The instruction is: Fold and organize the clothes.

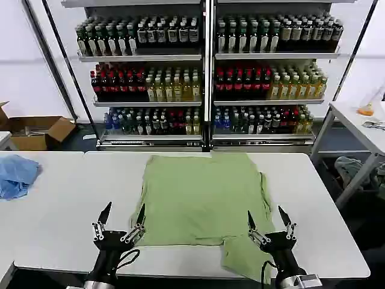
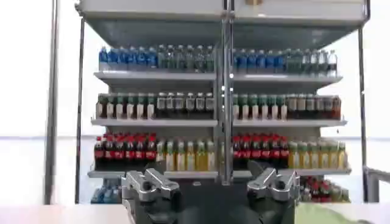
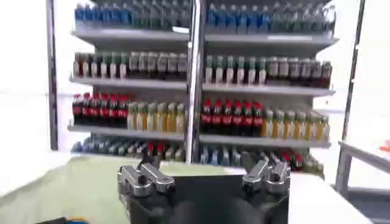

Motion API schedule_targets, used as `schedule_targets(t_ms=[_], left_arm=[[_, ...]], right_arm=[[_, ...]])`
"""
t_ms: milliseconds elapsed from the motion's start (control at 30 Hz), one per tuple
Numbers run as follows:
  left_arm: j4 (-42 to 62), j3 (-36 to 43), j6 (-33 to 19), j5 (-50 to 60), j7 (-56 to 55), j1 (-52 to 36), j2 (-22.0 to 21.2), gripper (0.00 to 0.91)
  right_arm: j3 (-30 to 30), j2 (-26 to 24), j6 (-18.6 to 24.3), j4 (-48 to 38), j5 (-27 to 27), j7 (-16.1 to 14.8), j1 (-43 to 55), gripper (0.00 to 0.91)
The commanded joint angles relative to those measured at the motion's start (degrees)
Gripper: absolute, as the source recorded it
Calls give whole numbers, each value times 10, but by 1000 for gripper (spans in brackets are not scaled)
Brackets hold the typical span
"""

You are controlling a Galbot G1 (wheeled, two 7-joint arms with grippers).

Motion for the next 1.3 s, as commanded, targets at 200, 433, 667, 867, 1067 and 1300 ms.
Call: schedule_targets(t_ms=[200, 433, 667, 867, 1067, 1300], left_arm=[[67, -2, 211, -74, -14, -76, 65, 907], [101, 6, 300, -91, -20, -80, 98, 907], [112, 9, 310, -106, -37, -70, 123, 907], [136, 12, 310, -121, -44, -85, 134, 907], [147, 17, 310, -136, -43, -95, 136, 20], [154, 17, 309, -172, -25, -100, 140, 20]], right_arm=[[-5, -33, -110, 8, 15, 45, -39, 907], [-3, -31, -110, 4, 7, 47, -87, 907], [-2, -38, -100, -17, 12, 47, -97, 907], [-10, -22, -96, -42, 11, 50, -98, 907], [-29, -9, -96, -55, 12, 52, -92, 685], [-42, -4, -100, -68, 35, 50, -80, 0]])
